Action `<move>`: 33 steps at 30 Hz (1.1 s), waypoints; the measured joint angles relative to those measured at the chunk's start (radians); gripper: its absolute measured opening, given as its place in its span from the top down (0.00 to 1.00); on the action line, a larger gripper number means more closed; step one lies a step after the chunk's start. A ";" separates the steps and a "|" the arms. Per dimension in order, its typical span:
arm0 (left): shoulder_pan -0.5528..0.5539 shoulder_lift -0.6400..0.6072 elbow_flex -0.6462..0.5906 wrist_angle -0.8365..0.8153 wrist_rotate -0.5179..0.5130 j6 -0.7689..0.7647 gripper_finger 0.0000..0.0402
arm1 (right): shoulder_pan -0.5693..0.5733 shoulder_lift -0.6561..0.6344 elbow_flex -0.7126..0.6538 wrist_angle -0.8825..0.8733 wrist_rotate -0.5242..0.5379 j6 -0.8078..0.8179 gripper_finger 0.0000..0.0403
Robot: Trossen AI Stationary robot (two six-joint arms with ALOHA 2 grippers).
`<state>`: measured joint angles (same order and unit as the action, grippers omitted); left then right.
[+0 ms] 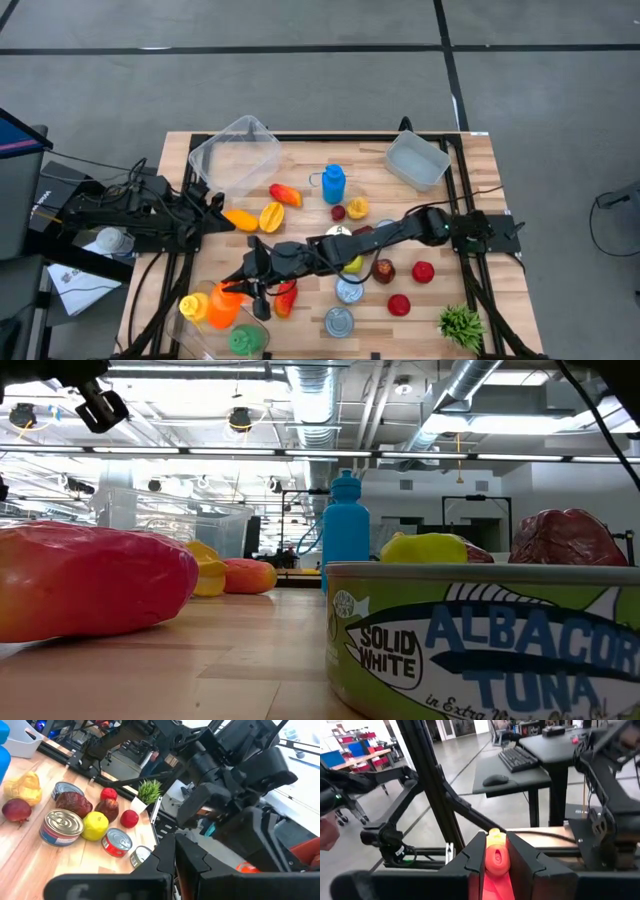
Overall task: Pick & Place Food Item
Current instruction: Put the orange water bottle into the transparent bin
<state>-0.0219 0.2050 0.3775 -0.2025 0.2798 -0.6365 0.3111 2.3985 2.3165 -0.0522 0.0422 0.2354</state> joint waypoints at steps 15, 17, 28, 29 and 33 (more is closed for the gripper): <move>0.000 0.003 0.000 0.000 0.000 0.000 1.00 | -0.013 0.029 0.001 0.010 -0.044 -0.007 0.84; 0.000 0.003 0.000 0.001 0.000 0.000 1.00 | -0.013 0.027 0.001 0.012 -0.044 -0.008 0.84; 0.000 0.003 0.000 0.001 0.000 0.000 1.00 | -0.013 0.028 0.001 0.001 -0.046 -0.034 0.84; 0.000 0.003 0.000 0.001 0.000 0.000 1.00 | -0.013 0.028 0.001 0.002 -0.047 -0.034 0.83; 0.000 0.003 0.000 0.001 0.000 0.000 1.00 | -0.013 0.028 0.001 0.002 -0.051 -0.034 0.78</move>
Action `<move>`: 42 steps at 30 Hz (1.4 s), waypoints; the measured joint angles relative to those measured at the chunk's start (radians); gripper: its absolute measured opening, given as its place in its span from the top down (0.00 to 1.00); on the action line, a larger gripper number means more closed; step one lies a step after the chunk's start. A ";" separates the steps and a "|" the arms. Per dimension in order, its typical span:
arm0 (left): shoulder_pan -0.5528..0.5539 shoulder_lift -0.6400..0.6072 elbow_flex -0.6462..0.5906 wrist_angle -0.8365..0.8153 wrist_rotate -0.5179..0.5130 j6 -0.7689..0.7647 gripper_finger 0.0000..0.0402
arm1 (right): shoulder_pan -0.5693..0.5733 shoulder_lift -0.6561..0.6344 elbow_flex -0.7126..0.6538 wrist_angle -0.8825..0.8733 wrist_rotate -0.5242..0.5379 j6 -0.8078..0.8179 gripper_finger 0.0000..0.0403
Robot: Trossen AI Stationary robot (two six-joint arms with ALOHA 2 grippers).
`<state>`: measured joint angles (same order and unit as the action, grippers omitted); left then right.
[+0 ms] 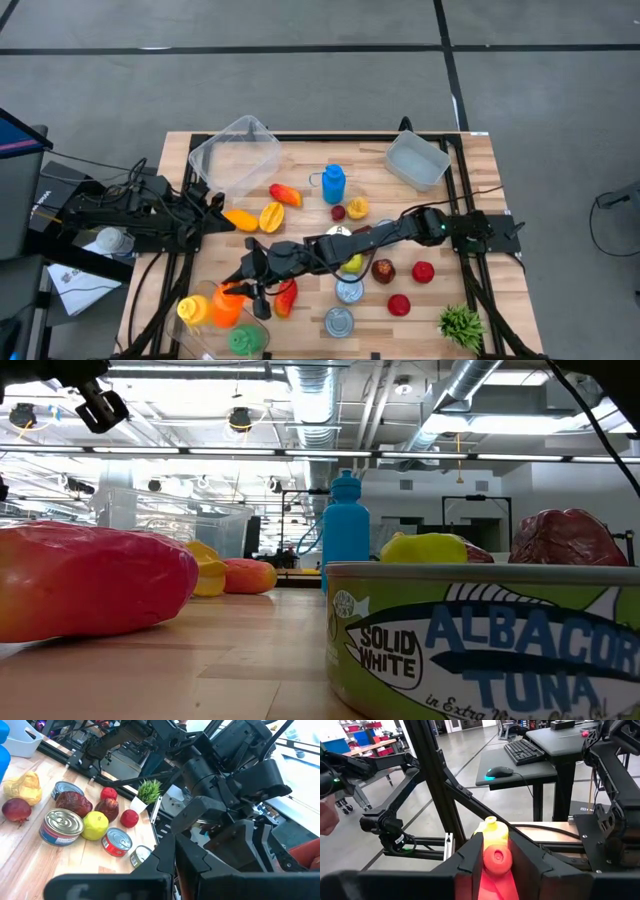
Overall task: Pick & Place Food Item
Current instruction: Put the orange water bottle into the transparent bin
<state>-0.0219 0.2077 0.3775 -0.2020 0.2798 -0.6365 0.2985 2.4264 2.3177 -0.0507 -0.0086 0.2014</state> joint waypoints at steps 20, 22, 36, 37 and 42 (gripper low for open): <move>0.000 0.033 0.055 -0.047 0.004 -0.049 1.00 | -0.014 -0.062 -0.001 -0.153 0.003 0.016 0.52; 0.000 0.086 0.117 -0.140 0.005 -0.047 1.00 | -0.014 -0.110 -0.001 -0.240 0.005 0.020 0.52; -0.107 0.659 0.530 -0.890 -0.113 -0.102 1.00 | 0.139 -0.382 0.000 -0.929 0.388 0.211 0.55; -0.129 0.683 0.530 -0.887 -0.104 -0.132 0.99 | 0.155 -0.387 0.000 -0.952 0.414 0.235 0.55; -0.261 0.792 0.529 -0.839 -0.091 -0.154 0.89 | 0.225 -0.393 0.000 -1.067 0.515 0.372 0.54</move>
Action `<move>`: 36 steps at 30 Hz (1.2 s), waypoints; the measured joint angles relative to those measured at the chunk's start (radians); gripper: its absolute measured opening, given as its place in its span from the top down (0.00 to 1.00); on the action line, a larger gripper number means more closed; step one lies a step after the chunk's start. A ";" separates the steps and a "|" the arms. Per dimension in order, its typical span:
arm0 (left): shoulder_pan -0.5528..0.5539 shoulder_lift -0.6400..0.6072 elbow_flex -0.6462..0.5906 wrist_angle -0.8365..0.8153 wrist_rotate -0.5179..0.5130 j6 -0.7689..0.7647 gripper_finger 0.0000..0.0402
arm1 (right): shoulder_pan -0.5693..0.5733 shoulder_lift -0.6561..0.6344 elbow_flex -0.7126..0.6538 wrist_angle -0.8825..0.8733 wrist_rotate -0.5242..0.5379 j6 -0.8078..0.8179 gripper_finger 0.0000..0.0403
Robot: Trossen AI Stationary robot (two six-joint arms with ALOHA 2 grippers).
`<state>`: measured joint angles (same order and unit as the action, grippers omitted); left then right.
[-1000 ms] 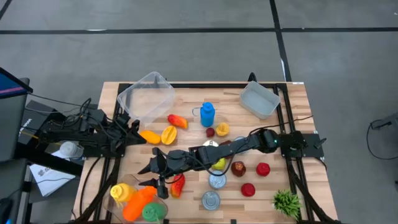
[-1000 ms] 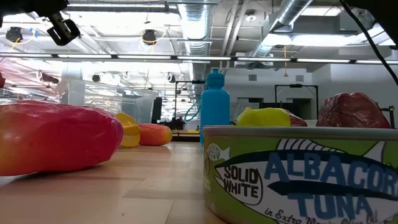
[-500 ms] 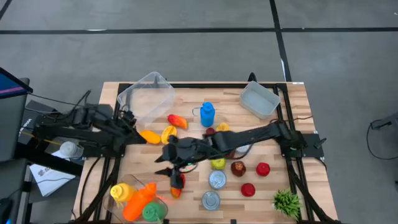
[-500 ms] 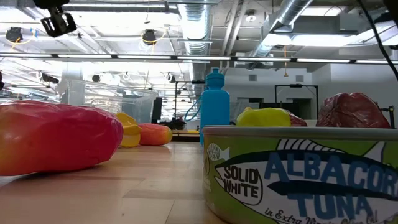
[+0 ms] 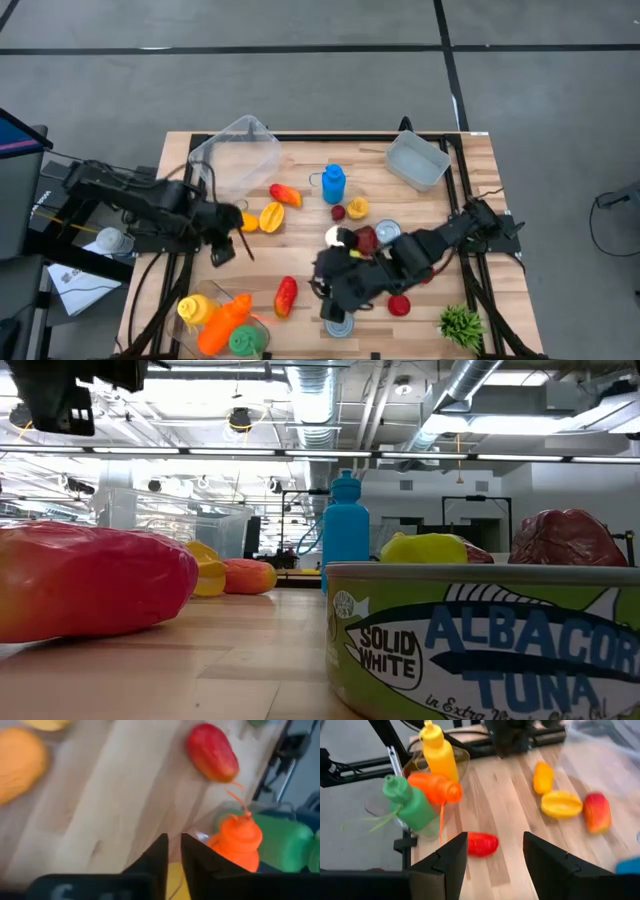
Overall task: Pick & Place Food Item
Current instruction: Put the orange water bottle into the transparent bin
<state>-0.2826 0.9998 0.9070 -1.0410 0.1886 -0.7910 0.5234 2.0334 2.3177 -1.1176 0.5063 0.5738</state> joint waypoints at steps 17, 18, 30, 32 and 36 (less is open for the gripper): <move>-0.290 0.081 -0.001 0.289 -0.187 -0.176 0.34 | 0.105 -0.001 0.000 -0.141 0.124 0.239 0.47; -0.307 0.088 -0.001 0.305 -0.203 -0.185 0.34 | 0.105 0.000 0.000 -0.141 0.125 0.239 0.47; -0.457 0.261 -0.002 0.373 -0.326 -0.221 0.34 | 0.105 -0.001 0.000 -0.134 0.127 0.238 0.48; -0.463 0.269 -0.002 0.375 -0.356 -0.219 0.34 | 0.105 -0.001 0.000 -0.130 0.127 0.239 0.48; -0.464 0.263 -0.010 0.411 -0.390 -0.222 0.34 | 0.105 0.000 0.000 -0.130 0.127 0.239 0.48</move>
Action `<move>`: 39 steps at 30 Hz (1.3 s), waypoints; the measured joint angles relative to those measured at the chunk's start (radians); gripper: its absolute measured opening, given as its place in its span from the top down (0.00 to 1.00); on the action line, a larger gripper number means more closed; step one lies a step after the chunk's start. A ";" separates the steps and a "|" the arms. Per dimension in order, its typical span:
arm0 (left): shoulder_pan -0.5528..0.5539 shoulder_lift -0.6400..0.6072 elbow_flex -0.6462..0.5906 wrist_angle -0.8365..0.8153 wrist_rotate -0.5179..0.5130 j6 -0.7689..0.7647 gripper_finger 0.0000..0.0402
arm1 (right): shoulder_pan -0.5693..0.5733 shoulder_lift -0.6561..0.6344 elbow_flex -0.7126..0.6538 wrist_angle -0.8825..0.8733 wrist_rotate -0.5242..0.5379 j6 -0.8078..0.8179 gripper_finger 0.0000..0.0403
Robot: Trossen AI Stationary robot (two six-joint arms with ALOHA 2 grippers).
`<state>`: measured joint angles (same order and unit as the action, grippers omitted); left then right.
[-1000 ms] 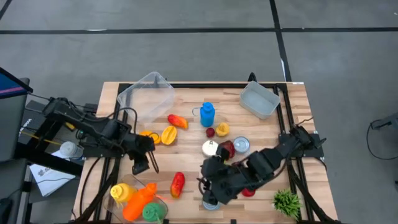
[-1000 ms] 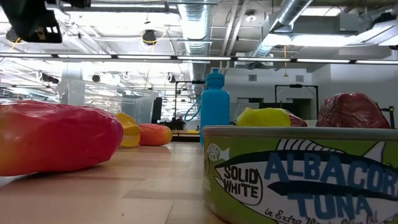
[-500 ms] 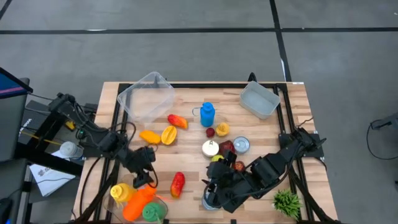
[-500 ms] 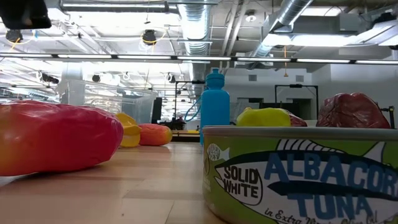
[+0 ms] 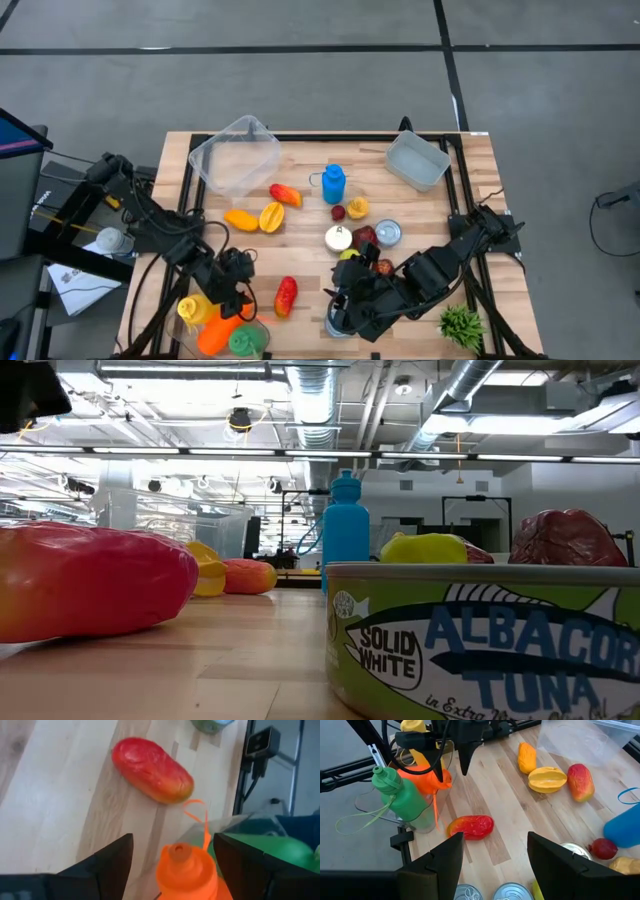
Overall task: Pick & Place Food Item
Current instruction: Put the orange water bottle into the transparent bin
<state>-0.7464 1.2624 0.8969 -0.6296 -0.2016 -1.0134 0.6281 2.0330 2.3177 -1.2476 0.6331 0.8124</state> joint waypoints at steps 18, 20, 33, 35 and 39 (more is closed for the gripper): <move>-0.002 -0.026 -0.155 0.207 0.091 -0.129 0.47 | 0.008 0.000 0.000 0.014 0.005 0.001 0.48; -0.002 -0.026 -0.155 0.208 0.105 -0.129 0.55 | 0.006 0.000 0.000 0.014 0.005 0.001 0.48; 0.007 -0.079 -0.155 0.197 0.123 -0.116 0.90 | 0.006 0.000 0.000 0.013 0.048 -0.005 0.48; 0.008 -0.115 -0.155 0.198 0.111 -0.112 0.89 | 0.005 0.000 0.000 0.013 0.048 -0.008 0.48; 0.006 -0.192 -0.155 0.200 0.054 -0.087 0.87 | 0.005 0.000 0.000 0.013 0.050 -0.023 0.48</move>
<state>-0.7405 1.0707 0.7422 -0.4301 -0.1480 -1.1008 0.6327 2.0331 2.3177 -1.2343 0.6829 0.7894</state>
